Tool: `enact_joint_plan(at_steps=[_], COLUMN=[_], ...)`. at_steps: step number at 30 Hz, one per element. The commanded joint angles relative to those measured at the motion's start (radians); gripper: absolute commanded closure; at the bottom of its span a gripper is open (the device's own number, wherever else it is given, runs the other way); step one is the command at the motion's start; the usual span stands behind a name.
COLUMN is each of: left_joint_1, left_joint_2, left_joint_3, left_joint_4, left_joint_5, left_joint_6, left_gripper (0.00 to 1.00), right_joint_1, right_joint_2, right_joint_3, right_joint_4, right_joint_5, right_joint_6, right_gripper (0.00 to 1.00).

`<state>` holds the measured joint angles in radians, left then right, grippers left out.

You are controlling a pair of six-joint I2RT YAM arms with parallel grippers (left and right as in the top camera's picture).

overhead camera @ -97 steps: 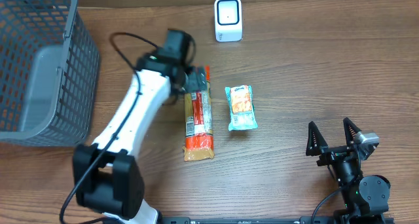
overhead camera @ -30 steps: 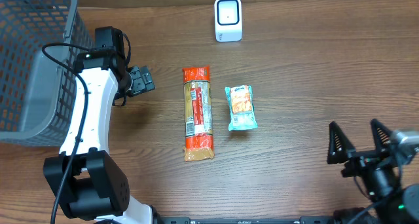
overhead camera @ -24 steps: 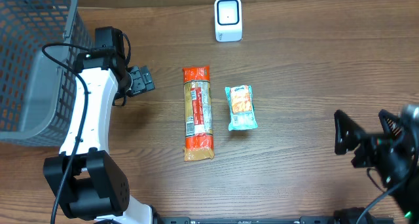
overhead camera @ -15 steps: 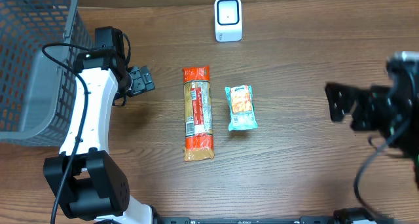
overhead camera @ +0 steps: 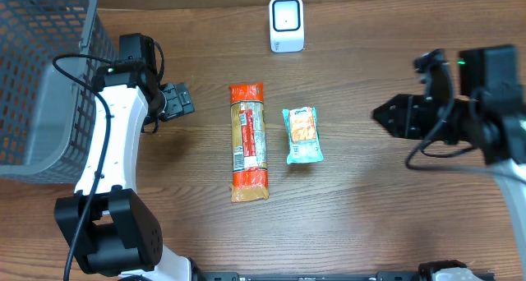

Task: Scan the item barcode
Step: 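Move the right gripper forward toward the tissue pack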

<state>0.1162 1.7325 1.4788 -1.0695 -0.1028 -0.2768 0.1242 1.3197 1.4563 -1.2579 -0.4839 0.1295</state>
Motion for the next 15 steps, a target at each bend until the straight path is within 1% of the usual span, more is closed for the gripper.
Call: enact_joint_plan(at_steps=[1, 5, 11, 15], left_joint_1=[0.003, 0.003, 0.003, 0.003], left_joint_2=[-0.006, -0.006, -0.006, -0.006], left_joint_3=[0.009, 0.009, 0.009, 0.009], left_joint_4=[0.001, 0.000, 0.000, 0.001], left_joint_5=[-0.009, -0.009, -0.009, -0.009], left_joint_6=[0.023, 0.023, 0.023, 0.023], left_gripper=[0.00, 0.00, 0.00, 0.00], right_joint_1=[-0.004, 0.032, 0.150, 0.221], right_joint_2=[0.093, 0.173, 0.276, 0.319], right_joint_3=[-0.087, -0.131, -0.138, -0.138], right_joint_4=[0.039, 0.113, 0.241, 0.305], right_joint_5=[-0.080, -0.079, -0.079, -0.020], right_joint_6=[-0.077, -0.121, -0.128, -0.127], right_gripper=[0.47, 0.45, 0.46, 0.44])
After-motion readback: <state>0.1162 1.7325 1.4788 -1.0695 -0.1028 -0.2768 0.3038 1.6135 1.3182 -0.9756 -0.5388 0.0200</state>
